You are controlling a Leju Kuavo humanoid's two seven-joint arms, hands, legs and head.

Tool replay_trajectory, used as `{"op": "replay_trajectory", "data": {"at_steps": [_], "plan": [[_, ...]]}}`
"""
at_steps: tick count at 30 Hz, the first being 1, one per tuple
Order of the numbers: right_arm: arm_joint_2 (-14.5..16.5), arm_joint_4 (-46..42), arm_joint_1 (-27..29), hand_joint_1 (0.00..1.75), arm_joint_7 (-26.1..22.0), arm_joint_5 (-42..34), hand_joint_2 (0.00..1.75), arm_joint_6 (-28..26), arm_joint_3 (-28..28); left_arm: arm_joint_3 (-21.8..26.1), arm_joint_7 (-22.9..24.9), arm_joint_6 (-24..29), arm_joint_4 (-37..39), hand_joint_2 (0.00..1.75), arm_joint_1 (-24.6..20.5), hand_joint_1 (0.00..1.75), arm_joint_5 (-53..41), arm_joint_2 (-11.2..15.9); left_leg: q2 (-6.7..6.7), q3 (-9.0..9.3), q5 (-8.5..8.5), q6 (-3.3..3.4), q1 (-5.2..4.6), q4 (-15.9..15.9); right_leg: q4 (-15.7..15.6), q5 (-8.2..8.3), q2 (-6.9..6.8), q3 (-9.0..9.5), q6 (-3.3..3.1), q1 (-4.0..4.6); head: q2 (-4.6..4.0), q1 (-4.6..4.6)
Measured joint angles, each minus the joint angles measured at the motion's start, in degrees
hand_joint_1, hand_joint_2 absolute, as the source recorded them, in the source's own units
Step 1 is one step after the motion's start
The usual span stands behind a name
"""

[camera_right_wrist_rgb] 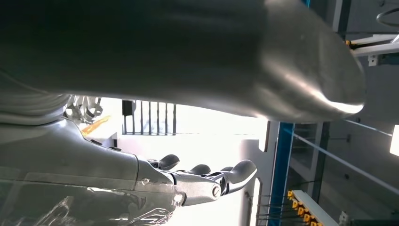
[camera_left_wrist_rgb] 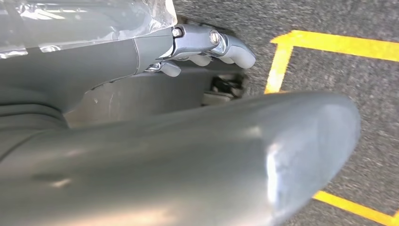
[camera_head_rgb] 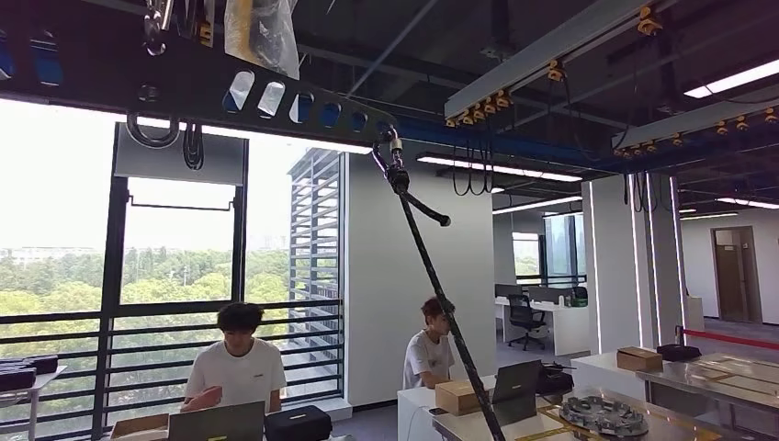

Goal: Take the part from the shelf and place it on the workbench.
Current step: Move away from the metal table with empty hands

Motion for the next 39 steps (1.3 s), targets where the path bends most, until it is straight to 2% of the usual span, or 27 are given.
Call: {"op": "replay_trajectory", "data": {"at_steps": [1,2,4,5,7,8,9,11,12,13,14,15,17,19,20,22,23,25,27,28,29,30,32,34,35,37,39], "plan": [[0.03,-0.02,0.02,0.0,-0.01,0.02,0.0,0.0,-0.08,-0.01,-0.01,-0.01,0.0,0.0,-0.02,0.0,0.02,0.0,-0.02,2.78,1.36,0.1,0.03,-3.45,0.4,0.35,0.02,-0.76,0.19,-0.04,0.0,0.03],[0.08,-0.06,0.07,0.0,-0.04,0.07,0.0,0.0,-0.17,-0.02,-0.02,-0.01,0.0,0.0,-0.03,0.0,0.02,0.01,-0.04,5.69,1.82,0.3,-0.02,-7.59,0.76,0.66,0.04,-1.4,0.44,-0.02,0.0,0.02],[0.15,-0.21,0.2,0.0,-0.11,0.19,0.0,0.0,-0.37,-0.1,-0.09,-0.01,-0.01,0.0,-0.06,0.0,0.04,0.02,-0.12,9.27,1.01,0.91,-0.26,-13.6,1.19,1.33,0.04,-2.18,1.13,0.03,0.0,-0.03],[0.16,-0.28,0.28,0.0,-0.14,0.26,0.0,0.0,-0.49,-0.17,-0.12,-0.01,-0.02,0.0,-0.06,0.0,0.06,0.02,-0.15,9.62,0.57,1.3,-0.44,-14.71,1.18,1.73,0.01,-2.38,1.52,0.02,0.0,-0.09],[0.16,-0.39,0.48,0.0,-0.14,0.48,0.0,0.0,-0.85,-0.31,-0.15,-0.02,-0.02,0.0,-0.06,0.0,0.11,-0.01,-0.07,8.85,1.21,2.2,-0.51,-15.23,1.19,2.14,0.04,-2.67,2.27,-0.13,0.0,-0.11],[0.16,-0.44,0.58,0.0,-0.13,0.59,0.0,0.0,-1.08,-0.36,-0.15,-0.03,-0.02,0.0,-0.07,0.0,0.13,-0.03,0.02,8.4,1.76,2.65,-0.45,-15.39,1.85,1.2,0.13,-2.95,2.58,-0.19,0.0,-0.17],[0.16,-0.49,0.69,0.0,-0.12,0.72,0.0,0.0,-1.3,-0.38,-0.16,-0.05,-0.02,0.0,-0.08,0.0,0.14,-0.05,0.14,7.85,2.31,3.05,-0.37,-15.56,3.53,-0.78,0.23,-3.52,2.85,-0.23,0.0,-0.21],[0.17,-0.54,0.97,0.0,-0.07,0.97,0.0,0.0,-1.69,-0.4,-0.17,-0.09,-0.02,0.0,-0.09,0.0,0.15,-0.07,0.32,6.74,3.26,3.53,-0.41,-15.58,9.76,-6.5,0.33,-5.12,3.19,-0.27,0.0,-0.37],[0.18,-0.56,1.19,0.0,-0.03,1.18,0.0,0.0,-1.89,-0.41,-0.18,-0.1,-0.02,0.0,-0.09,0.0,0.17,-0.07,0.39,6.07,3.73,3.65,-0.5,-15.54,13.3,-8.53,0.33,-5.8,3.29,-0.27,0.0,-0.44],[0.19,-0.59,1.41,0.0,-0.01,1.42,0.0,0.0,-2.09,-0.42,-0.2,-0.11,-0.02,0.0,-0.09,0.0,0.19,-0.07,0.44,5.34,4.26,3.67,-0.6,-15.45,15.85,-9.13,0.33,-5.92,3.31,-0.27,0.0,-0.51],[0.19,-0.63,1.58,0.0,0.01,1.68,0.0,0.0,-2.29,-0.42,-0.24,-0.13,-0.02,0.0,-0.09,0.0,0.2,-0.07,0.48,4.56,4.79,3.66,-0.69,-15.31,16.84,-8.41,0.33,-5.34,3.27,-0.26,0.0,-0.57],[0.19,-0.72,1.69,0.0,0.01,1.92,0.0,0.0,-2.51,-0.42,-0.28,-0.14,-0.02,0.0,-0.09,0.0,0.23,-0.07,0.5,3.83,5.3,3.6,-0.77,-15.12,15.82,-6.79,0.32,-3.81,3.11,-0.22,0.0,-0.63],[0.21,-1.04,1.8,0.0,-0.01,2.4,0.0,0.0,-2.94,-0.42,-0.33,-0.14,-0.03,0.0,-0.1,0.0,0.25,-0.08,0.5,2.56,6.21,3.35,-0.91,-14.66,8.88,-4.37,0.3,1.45,2.49,0.01,0.0,-0.74],[0.3,-1.54,2.02,0.0,-0.11,3.02,0.0,0.0,-3.43,-0.43,-0.34,-0.14,-0.04,0.0,-0.09,0.0,0.27,-0.11,0.49,1.58,7.13,2.85,-1.02,-14.27,1.45,-4.82,0.26,5.97,1.85,0.34,0.0,-0.75],[0.35,-1.74,2.2,0.0,-0.15,3.31,0.0,-0.01,-3.67,-0.43,-0.36,-0.14,-0.04,0.0,-0.09,0.0,0.28,-0.12,0.51,1.18,7.61,2.52,-1.0,-14.18,-0.43,-5.33,0.25,6.84,1.59,0.53,0.0,-0.74],[0.53,-1.99,2.62,0.0,-0.21,3.69,0.0,-0.02,-4.15,-0.43,-0.38,-0.14,-0.03,0.0,-0.07,0.0,0.31,-0.03,0.43,0.61,8.28,1.86,-0.91,-14.09,-1.28,-4.95,0.17,6.44,1.02,0.52,0.0,-0.74],[0.66,-2.05,2.78,0.0,-0.24,3.82,0.0,-0.02,-4.37,-0.44,-0.38,-0.14,-0.02,0.0,-0.07,0.0,0.32,0.02,0.31,0.28,7.64,1.5,-0.87,-13.63,-1.36,-4.46,0.11,6.05,0.65,0.4,0.01,-0.67],[1.01,-2.23,3.26,0.0,-0.45,4.19,0.0,-0.02,-4.91,-0.44,-0.39,-0.13,-0.02,0.0,-0.06,0.0,0.33,0.1,0.04,-1.05,3.58,0.77,-0.64,-9.63,-1.49,-3.43,-0.1,5.11,0.04,0.12,0.01,-0.43],[1.37,-2.41,3.99,0.0,-0.78,4.7,0.0,-0.01,-5.62,-0.45,-0.39,-0.13,-0.03,0.0,-0.06,0.0,0.36,0.12,-0.01,-2.89,-1.33,0.14,-0.28,-2.2,-1.21,-2.68,-0.2,3.92,-0.21,0.18,0.0,-0.19],[1.54,-2.48,4.37,0.0,-0.92,4.9,0.0,-0.01,-6.03,-0.46,-0.39,-0.13,-0.02,0.0,-0.06,0.0,0.37,0.13,-0.01,-3.25,-2.3,-0.03,-0.16,0.68,-1.0,-2.38,-0.21,3.3,-0.21,0.22,0.0,-0.14],[1.71,-2.56,4.75,0.0,-1.05,5.05,0.0,-0.01,-6.43,-0.48,-0.39,-0.14,-0.02,0.0,-0.06,0.0,0.38,0.13,-0.01,-2.84,-2.03,-0.13,-0.09,1.83,-0.76,-2.14,-0.2,2.68,-0.16,0.23,0.0,-0.08],[1.9,-2.69,5.15,0.0,-1.27,5.05,0.0,-0.02,-6.88,-0.5,-0.39,-0.14,-0.02,0.0,-0.08,0.0,0.38,0.13,-0.01,-1.44,-0.73,-0.11,-0.06,0.79,-0.47,-1.95,-0.17,2.1,-0.07,0.23,0.0,-0.03],[2.44,-2.95,5.89,0.0,-2.08,4.56,0.0,-0.02,-7.85,-0.62,-0.39,-0.14,-0.03,0.0,-0.12,0.0,0.34,0.15,-0.02,3.55,1.92,0.31,-0.1,-6.1,0.1,-1.63,-0.11,1.25,0.18,0.24,0.0,0.07],[3.05,-3.08,6.46,0.0,-3.03,3.55,0.0,0.0,-8.77,-0.84,-0.39,-0.14,-0.03,0.0,-0.16,0.0,0.3,0.2,-0.02,7.53,2.26,0.92,-0.33,-12.59,0.46,-1.28,-0.05,0.81,0.69,0.3,0.0,0.04],[3.33,-3.08,6.73,0.0,-3.42,2.95,0.0,0.03,-9.18,-0.96,-0.39,-0.14,-0.02,0.0,-0.19,0.0,0.28,0.22,-0.02,8.28,1.75,1.2,-0.47,-14.21,0.57,-1.15,-0.05,0.62,0.99,0.33,0.0,0.02],[3.76,-3.03,7.21,0.0,-3.57,1.52,0.0,0.1,-9.96,-1.17,-0.33,-0.07,-0.05,0.0,-0.24,0.0,0.26,0.18,-0.02,8.29,1.4,1.34,-0.51,-15.06,0.84,-1.28,-0.01,0.24,0.77,0.42,0.0,-0.1],[3.95,-2.63,7.3,0.0,-1.01,0.34,0.0,0.08,-10.64,-1.36,-0.07,-0.04,-0.09,0.0,-0.28,0.0,0.25,0.14,-0.03,8.23,1.23,1.49,-0.51,-15.32,0.88,-1.28,0.06,0.11,0.65,0.41,0.0,-0.23]]}}
